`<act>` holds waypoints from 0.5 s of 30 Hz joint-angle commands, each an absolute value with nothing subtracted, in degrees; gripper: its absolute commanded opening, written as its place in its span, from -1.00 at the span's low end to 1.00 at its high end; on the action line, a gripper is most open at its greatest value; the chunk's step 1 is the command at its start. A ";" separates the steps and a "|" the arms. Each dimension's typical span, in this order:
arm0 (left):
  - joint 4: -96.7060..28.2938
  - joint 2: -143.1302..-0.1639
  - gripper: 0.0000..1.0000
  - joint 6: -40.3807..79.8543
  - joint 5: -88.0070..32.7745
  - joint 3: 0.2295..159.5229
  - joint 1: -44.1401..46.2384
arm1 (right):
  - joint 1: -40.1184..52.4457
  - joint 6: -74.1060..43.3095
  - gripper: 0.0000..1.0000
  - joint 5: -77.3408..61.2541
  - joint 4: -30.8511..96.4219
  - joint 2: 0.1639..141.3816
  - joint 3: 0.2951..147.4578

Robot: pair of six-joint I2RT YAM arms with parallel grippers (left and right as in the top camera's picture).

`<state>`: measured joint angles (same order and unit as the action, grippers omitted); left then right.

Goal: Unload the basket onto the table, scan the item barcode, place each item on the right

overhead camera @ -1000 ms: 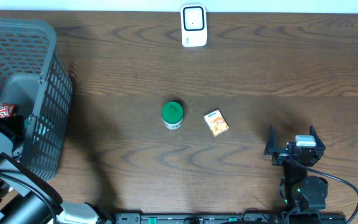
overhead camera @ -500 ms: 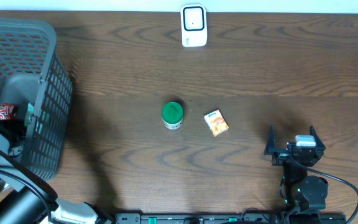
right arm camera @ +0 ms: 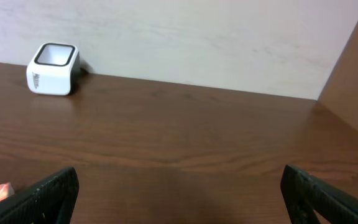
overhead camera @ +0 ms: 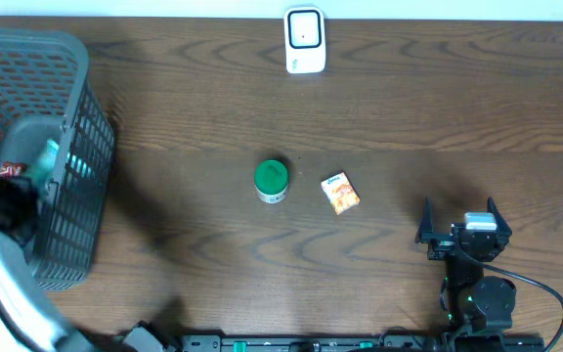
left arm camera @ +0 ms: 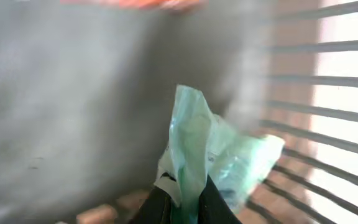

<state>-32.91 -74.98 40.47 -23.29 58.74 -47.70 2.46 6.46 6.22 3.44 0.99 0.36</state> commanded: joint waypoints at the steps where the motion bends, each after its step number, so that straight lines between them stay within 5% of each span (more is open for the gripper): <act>1: -32.69 -64.75 -0.85 42.52 -23.16 61.69 -47.35 | 1.91 5.82 0.99 6.76 3.64 0.78 0.32; 9: -32.34 -54.76 -0.86 45.12 -24.34 61.71 -47.35 | 1.91 5.82 0.99 6.76 3.64 0.78 0.32; 15: -28.42 -54.54 -0.85 46.41 -36.91 61.76 -47.33 | 1.91 5.82 0.99 6.76 3.64 0.78 0.32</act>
<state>-29.71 -54.85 45.21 -29.45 61.58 -47.51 2.46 6.46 6.24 3.44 0.99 0.36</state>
